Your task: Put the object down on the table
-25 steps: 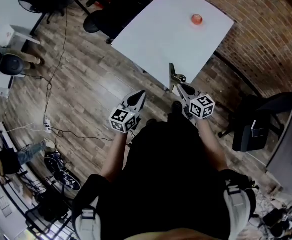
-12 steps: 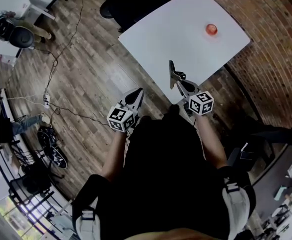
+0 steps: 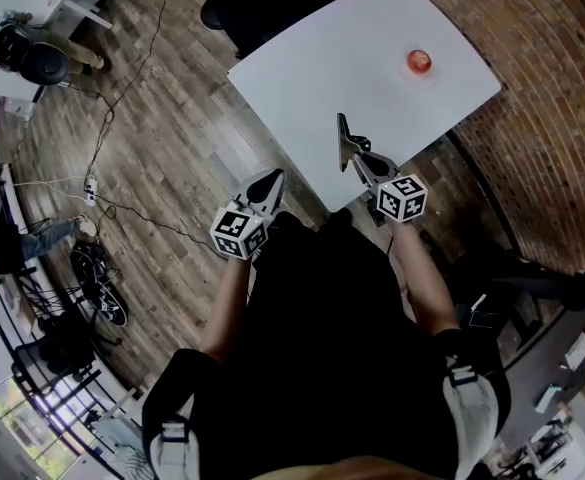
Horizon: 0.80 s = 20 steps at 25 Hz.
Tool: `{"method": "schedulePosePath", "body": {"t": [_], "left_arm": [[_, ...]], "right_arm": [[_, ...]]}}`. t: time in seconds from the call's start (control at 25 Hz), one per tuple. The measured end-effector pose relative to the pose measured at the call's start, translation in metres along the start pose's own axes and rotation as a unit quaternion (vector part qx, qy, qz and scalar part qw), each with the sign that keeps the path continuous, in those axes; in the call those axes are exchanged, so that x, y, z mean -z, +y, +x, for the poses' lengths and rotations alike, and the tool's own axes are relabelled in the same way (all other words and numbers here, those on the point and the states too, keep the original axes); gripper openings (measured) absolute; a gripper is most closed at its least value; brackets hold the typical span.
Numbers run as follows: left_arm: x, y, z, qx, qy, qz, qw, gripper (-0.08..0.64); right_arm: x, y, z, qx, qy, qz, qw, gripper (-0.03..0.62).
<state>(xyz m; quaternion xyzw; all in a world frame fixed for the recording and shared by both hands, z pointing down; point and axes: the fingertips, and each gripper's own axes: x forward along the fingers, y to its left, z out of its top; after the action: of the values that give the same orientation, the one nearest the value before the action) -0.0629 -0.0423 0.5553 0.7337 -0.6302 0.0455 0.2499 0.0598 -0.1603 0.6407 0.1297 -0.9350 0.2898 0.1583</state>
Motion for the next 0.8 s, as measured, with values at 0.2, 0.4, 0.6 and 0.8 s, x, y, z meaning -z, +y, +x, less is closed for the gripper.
{"method": "schedulePosePath", "body": {"t": [0.2,0.4,0.6,0.8], "left_arm": [[0.001,-0.009,0.012,0.022,0.014,0.009,0.9996,0.024],[-0.005,0.005,0.025,0.047,0.024,0.007,0.9986,0.023],[-0.017,0.021,0.050,0.078,0.030,0.007,0.9965,0.024],[-0.037,0.035,0.070,0.110,0.023,0.015,0.9936,0.024]], "right_arm": [[0.002,-0.014,0.003,0.016,0.000,0.014,1.000,0.003],[0.003,-0.018,0.011,0.036,0.003,0.029,0.999,0.003],[0.009,-0.024,0.022,0.055,0.013,0.051,0.997,0.003],[0.015,-0.039,0.037,0.088,0.020,0.066,0.994,0.003]]}}
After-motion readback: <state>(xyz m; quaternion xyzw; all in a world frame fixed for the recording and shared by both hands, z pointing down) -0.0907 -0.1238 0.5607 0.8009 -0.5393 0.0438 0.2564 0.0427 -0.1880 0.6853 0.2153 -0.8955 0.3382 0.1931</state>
